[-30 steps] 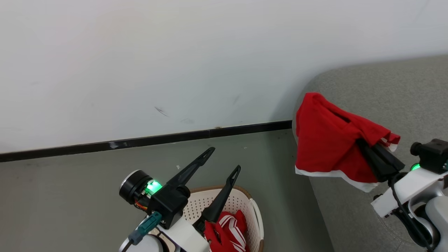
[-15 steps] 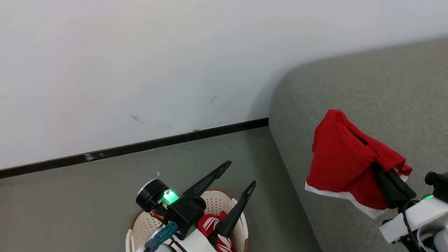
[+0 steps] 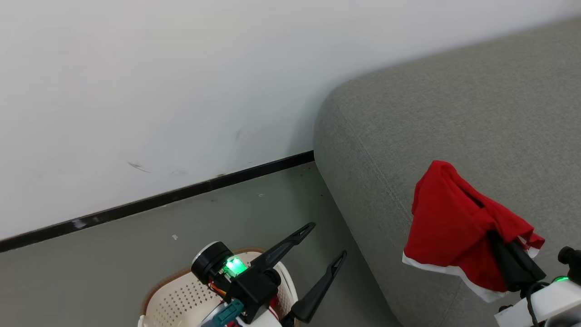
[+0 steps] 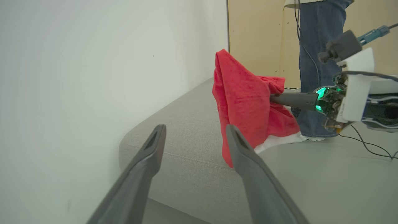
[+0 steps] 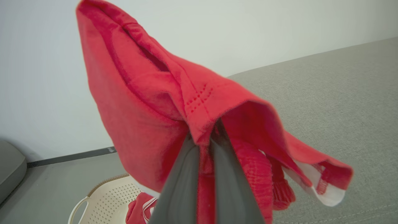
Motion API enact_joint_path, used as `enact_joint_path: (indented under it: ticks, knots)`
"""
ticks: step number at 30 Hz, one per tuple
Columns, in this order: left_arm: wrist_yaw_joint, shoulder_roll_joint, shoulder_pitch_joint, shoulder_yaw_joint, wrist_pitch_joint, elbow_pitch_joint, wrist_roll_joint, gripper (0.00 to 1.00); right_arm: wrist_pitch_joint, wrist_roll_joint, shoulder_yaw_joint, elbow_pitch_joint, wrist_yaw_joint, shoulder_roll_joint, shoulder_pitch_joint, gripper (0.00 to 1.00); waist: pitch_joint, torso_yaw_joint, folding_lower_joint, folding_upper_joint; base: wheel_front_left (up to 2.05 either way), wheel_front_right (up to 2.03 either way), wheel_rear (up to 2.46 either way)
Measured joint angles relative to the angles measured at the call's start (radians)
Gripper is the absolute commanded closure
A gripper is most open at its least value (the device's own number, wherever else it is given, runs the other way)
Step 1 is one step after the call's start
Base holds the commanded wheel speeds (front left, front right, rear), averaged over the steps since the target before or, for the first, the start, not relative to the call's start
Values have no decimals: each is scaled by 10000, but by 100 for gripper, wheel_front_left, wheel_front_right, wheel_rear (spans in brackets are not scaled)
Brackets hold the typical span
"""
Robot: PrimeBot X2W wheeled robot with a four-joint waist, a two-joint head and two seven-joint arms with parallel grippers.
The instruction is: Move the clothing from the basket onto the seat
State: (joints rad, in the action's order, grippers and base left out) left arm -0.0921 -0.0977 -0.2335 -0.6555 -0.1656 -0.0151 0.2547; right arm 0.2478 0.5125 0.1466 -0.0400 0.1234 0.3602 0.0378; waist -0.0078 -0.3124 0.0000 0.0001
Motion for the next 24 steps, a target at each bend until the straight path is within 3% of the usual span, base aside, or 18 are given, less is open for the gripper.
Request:
enact_joint_path:
  ticks: [9,24]
  knots:
    - [17,-36,200,-104,69,-119,-182,0,0,-136,-493,-301,0,196,-204,100,384,-352,0,0,0,0,0]
    - [230,-194,-394,-81,426,-769,-825,0,-472,-79,-1283,-1325,0,1080,-3984,100,1576,-200,0,0,0,0,0]
